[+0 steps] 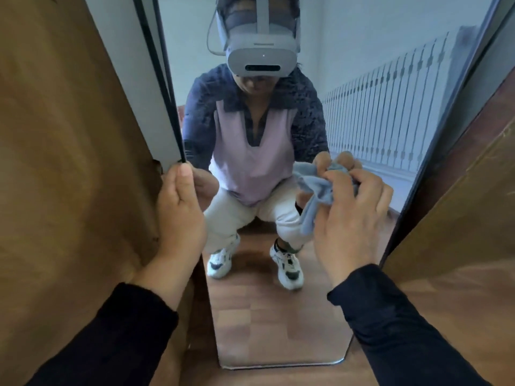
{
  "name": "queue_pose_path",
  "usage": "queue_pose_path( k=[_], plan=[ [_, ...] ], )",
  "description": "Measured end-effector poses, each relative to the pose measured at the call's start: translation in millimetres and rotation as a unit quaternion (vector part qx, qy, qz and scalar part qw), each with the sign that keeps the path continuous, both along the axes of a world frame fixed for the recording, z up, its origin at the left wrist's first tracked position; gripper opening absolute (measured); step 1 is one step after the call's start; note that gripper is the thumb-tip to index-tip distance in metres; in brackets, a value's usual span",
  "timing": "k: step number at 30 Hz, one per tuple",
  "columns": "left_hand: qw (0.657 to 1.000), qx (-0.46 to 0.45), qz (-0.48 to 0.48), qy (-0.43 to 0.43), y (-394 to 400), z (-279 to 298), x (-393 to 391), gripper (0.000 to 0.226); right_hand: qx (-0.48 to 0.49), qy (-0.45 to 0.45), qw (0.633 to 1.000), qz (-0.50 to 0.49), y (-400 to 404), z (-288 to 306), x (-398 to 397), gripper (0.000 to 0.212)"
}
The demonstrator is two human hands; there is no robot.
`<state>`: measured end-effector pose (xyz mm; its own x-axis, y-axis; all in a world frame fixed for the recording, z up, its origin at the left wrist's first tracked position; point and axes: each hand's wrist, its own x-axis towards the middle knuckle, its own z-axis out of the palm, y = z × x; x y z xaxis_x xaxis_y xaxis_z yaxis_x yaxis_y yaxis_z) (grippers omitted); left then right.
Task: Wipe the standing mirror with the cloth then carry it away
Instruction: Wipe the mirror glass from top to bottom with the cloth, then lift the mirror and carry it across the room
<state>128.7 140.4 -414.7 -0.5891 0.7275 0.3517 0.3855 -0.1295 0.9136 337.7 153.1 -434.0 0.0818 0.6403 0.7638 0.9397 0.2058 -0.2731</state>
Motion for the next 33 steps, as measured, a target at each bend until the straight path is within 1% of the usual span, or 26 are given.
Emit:
queue_pose_path(
  k=[3, 6, 9, 11, 12, 14, 15, 16, 18, 20, 25, 28, 31, 33],
  plan=[
    [0.999, -0.030, -0.001, -0.010, -3, 2, -2, 0.029, -0.018, -0.030, 0.999, -0.006, -3, 10, 3, 0.037],
    [0.998, -0.062, 0.007, 0.006, -10, 12, 2, 0.025, -0.044, -0.052, 0.998, -0.013, -4, 23, 5, 0.030],
    [0.993, -0.112, 0.022, -0.030, -16, 27, 10, 0.027, -0.118, -0.032, 0.993, -0.005, -4, 35, 8, 0.038],
    [0.990, -0.132, 0.022, -0.041, -17, 43, 15, 0.030, -0.135, -0.044, 0.990, 0.002, -4, 45, 9, 0.045],
    [0.990, -0.135, 0.021, -0.039, -17, 55, 16, 0.029, -0.124, -0.068, 0.990, 0.015, -5, 49, 8, 0.041],
    [0.991, -0.128, 0.022, -0.021, -14, 84, 14, 0.029, -0.092, -0.140, 0.985, 0.048, -3, 62, 10, 0.027],
    [0.993, -0.117, 0.027, -0.015, -10, 99, 11, 0.031, -0.083, -0.170, 0.980, 0.053, 0, 70, 12, 0.024],
    [0.994, -0.108, 0.033, -0.016, -5, 114, 9, 0.034, -0.087, -0.181, 0.979, 0.046, 4, 79, 16, 0.025],
    [0.994, -0.103, 0.039, -0.025, 5, 140, 6, 0.038, -0.120, -0.142, 0.983, -0.001, 13, 102, 25, 0.031],
    [0.992, -0.118, 0.036, -0.016, 11, 159, 6, 0.037, -0.152, -0.104, 0.982, -0.037, 18, 125, 34, 0.036],
    [0.985, -0.166, 0.041, 0.010, 18, 206, 7, 0.033, -0.206, -0.076, 0.975, -0.031, 21, 180, 45, 0.039],
    [0.971, -0.237, 0.014, 0.035, 25, 242, 7, 0.038, -0.238, -0.050, 0.970, -0.026, 27, 222, 52, 0.042],
    [0.933, -0.354, -0.031, 0.058, 31, 270, 3, 0.043, -0.279, -0.047, 0.959, 0.009, 35, 261, 61, 0.036],
    [0.917, -0.392, -0.063, 0.041, 34, 286, -5, 0.041, -0.295, -0.046, 0.954, 0.033, 41, 284, 71, 0.034]
  ],
)
